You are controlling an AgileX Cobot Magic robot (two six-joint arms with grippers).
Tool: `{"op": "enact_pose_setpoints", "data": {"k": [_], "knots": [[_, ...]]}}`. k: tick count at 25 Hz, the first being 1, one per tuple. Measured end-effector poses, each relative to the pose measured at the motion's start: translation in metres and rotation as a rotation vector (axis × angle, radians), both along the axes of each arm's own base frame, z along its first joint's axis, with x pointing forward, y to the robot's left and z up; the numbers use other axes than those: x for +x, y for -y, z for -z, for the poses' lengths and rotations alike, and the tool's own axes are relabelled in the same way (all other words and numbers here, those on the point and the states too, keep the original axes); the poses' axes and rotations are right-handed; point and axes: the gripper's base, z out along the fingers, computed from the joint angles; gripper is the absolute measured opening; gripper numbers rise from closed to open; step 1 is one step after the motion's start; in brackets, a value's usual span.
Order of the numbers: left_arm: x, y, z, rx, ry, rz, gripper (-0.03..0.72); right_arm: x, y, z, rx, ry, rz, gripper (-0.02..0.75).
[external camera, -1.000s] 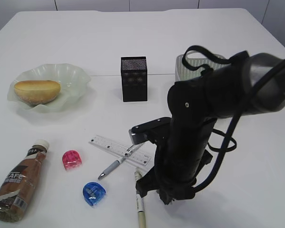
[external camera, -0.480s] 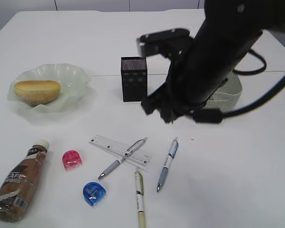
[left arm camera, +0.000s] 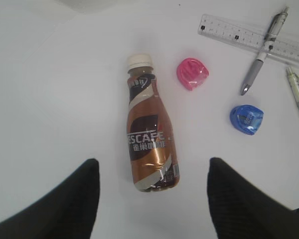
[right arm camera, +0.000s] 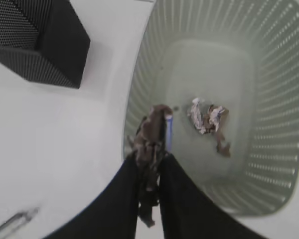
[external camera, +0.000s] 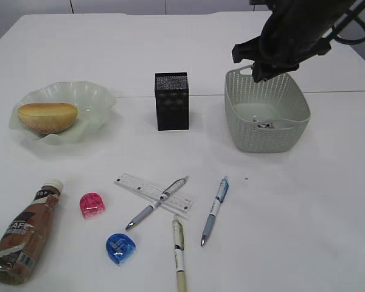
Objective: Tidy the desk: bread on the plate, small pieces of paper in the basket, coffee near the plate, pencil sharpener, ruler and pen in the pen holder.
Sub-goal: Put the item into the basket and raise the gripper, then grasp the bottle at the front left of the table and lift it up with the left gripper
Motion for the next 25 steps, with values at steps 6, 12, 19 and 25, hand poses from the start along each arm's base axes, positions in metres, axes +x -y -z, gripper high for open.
{"op": "enact_pose_setpoints", "data": {"k": [6, 12, 19, 25], "knots": [[0.006, 0.001, 0.006, 0.005, -0.025, 0.0, 0.496, 0.042, -0.004, 0.032, -0.051, 0.012, 0.019, 0.217], [0.009, 0.001, 0.011, 0.008, -0.046, 0.0, 0.496, 0.052, -0.006, 0.039, -0.05, 0.018, 0.033, 0.5], [0.009, 0.001, 0.011, 0.009, -0.047, 0.0, 0.496, 0.035, -0.001, 0.031, -0.083, -0.118, 0.045, 0.536], [0.009, 0.001, 0.011, 0.009, -0.047, 0.0, 0.496, -0.003, 0.006, -0.013, -0.113, -0.238, -0.014, 0.519]]}}
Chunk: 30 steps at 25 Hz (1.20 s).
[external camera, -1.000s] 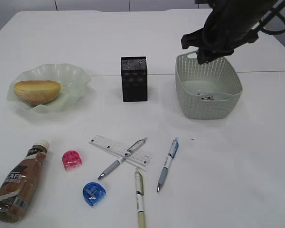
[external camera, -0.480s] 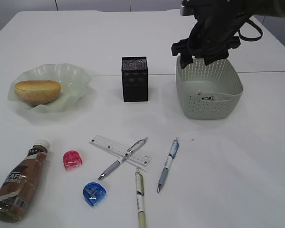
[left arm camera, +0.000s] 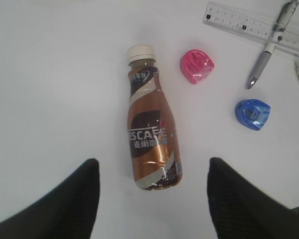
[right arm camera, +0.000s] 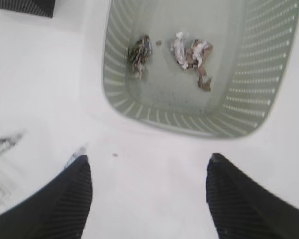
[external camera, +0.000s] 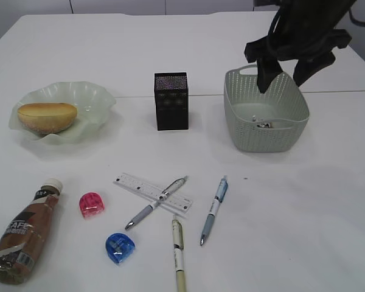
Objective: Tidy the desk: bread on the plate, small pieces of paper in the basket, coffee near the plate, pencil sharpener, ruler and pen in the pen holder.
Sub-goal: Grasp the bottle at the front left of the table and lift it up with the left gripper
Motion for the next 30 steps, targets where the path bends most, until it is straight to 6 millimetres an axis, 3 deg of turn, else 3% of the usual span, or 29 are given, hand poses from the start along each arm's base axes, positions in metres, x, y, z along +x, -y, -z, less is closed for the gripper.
{"op": "enact_pose_setpoints", "data": {"k": [5, 8, 13, 21, 26, 30], "knots": [[0.004, 0.0, -0.002, -0.001, 0.043, -0.006, 0.496, -0.027, 0.001, -0.036, 0.07, 0.019, -0.016, 0.501], [0.007, 0.0, -0.003, 0.0, 0.081, -0.011, 0.496, -0.048, 0.0, -0.041, 0.114, -0.001, -0.037, 0.501], [0.007, 0.002, -0.001, -0.031, 0.06, -0.016, 0.496, -0.086, -0.004, -0.021, 0.091, -0.106, -0.084, 0.501], [0.026, 0.012, 0.024, -0.02, -0.022, -0.01, 0.496, -0.137, 0.004, 0.011, 0.061, -0.242, -0.104, 0.5], [0.05, 0.016, 0.054, -0.008, -0.062, -0.063, 0.501, -0.149, 0.007, 0.018, 0.053, -0.273, -0.102, 0.5], [0.064, 0.017, 0.084, 0.025, -0.141, -0.06, 0.559, -0.149, 0.008, 0.019, 0.054, -0.269, -0.103, 0.5]]}}
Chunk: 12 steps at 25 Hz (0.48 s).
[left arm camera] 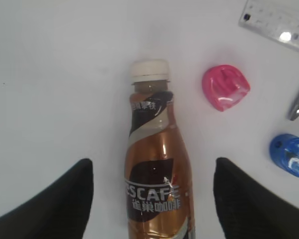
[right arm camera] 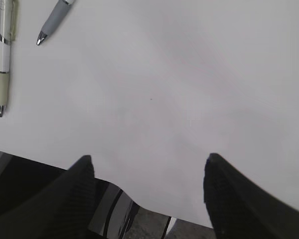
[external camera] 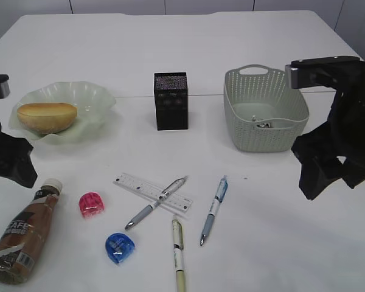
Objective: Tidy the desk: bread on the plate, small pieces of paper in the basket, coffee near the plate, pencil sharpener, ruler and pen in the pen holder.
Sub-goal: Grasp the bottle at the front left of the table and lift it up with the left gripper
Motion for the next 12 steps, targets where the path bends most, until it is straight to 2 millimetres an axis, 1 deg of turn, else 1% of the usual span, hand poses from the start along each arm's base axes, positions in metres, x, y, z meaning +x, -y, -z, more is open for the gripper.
{"op": "enact_pose_setpoints", "data": {"k": [2, 5, 12], "knots": [[0.004, 0.001, 0.013, 0.005, -0.04, -0.002, 0.581, 0.0, 0.0, 0.0, 0.001, 0.001, 0.0, 0.5], [0.009, 0.003, 0.027, -0.004, -0.08, -0.02, 0.591, 0.0, 0.0, 0.0, 0.001, 0.001, 0.0, 0.499], [0.015, 0.007, 0.05, -0.007, -0.127, -0.029, 0.591, 0.0, 0.0, 0.0, 0.001, 0.001, 0.0, 0.499]]}}
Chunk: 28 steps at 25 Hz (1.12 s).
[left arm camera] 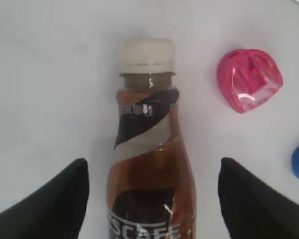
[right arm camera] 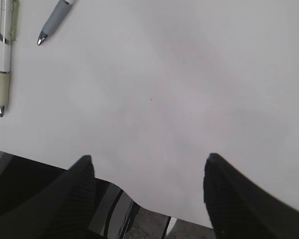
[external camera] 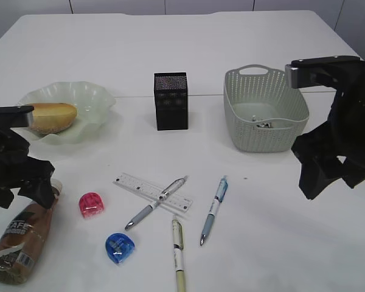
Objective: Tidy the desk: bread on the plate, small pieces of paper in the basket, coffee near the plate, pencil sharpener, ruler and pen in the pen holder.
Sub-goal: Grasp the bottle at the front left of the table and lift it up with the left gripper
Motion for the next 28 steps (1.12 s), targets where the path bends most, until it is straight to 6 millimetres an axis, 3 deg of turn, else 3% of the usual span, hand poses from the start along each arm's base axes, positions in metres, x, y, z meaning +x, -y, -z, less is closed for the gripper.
{"op": "enact_pose_setpoints", "data": {"k": [14, 18, 23, 28], "knots": [[0.006, 0.016, 0.036, 0.012, -0.046, 0.007, 0.581, 0.001, 0.0, 0.0, 0.003, 0.01, 0.001, 0.499], [0.006, 0.016, 0.044, 0.018, -0.074, 0.006, 0.505, 0.002, -0.001, 0.0, 0.007, 0.02, 0.002, 0.499], [0.006, 0.016, 0.047, 0.02, -0.085, 0.003, 0.353, 0.002, -0.001, 0.0, 0.008, 0.023, 0.002, 0.499], [0.006, 0.016, 0.047, 0.024, -0.082, 0.007, 0.332, 0.002, -0.001, 0.0, 0.009, 0.026, 0.002, 0.499]]}}
